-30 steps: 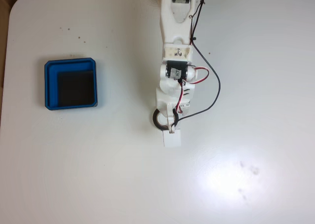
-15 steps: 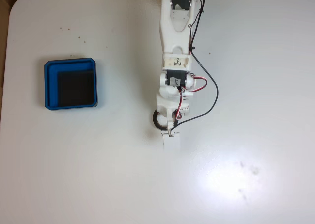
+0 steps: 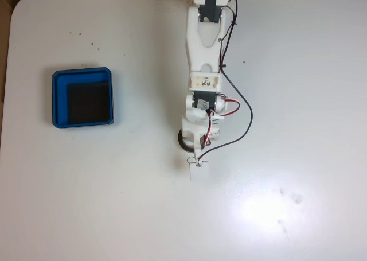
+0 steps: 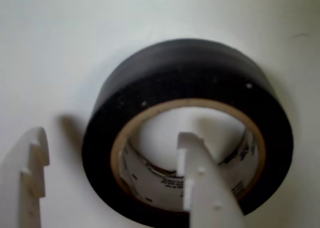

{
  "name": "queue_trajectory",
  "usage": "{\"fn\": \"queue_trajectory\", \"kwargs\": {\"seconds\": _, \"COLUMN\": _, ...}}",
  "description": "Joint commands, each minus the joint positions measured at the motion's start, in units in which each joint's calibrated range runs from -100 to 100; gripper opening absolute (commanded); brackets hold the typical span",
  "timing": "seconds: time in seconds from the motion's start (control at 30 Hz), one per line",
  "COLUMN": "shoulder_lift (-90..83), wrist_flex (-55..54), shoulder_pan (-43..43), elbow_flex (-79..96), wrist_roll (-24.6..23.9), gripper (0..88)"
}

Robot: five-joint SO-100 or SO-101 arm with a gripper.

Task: Pick the black tape roll and drop it in the blue box

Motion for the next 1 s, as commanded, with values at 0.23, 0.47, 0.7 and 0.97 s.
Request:
{"fn": "queue_trajectory", "kwargs": {"seconds": 0.23, "shoulder_lift": 2.11, "wrist_flex": 0.40, "shoulder_pan": -0.20, "elbow_flex": -6.23, "wrist_roll": 0.00, "gripper": 24.1}}
{"fn": "queue_trajectory", "kwargs": {"seconds": 0.47, "shoulder_lift": 2.03, "wrist_flex": 0.48, "shoulder_pan": -0.10, "elbow_flex": -6.05, "wrist_roll": -0.53, "gripper": 24.1}}
{"fn": "queue_trajectory", "kwargs": {"seconds": 0.7, "shoulder_lift": 1.78, "wrist_flex": 1.22, "shoulder_pan": -0.10, "elbow_flex": -6.14, "wrist_roll": -0.09, "gripper": 23.1}}
{"fn": "queue_trajectory", "kwargs": {"seconds": 0.97, "shoulder_lift": 1.61, "wrist_flex": 1.22, "shoulder_pan": -0.10, "elbow_flex": -6.23, "wrist_roll": -0.53, "gripper": 16.4}}
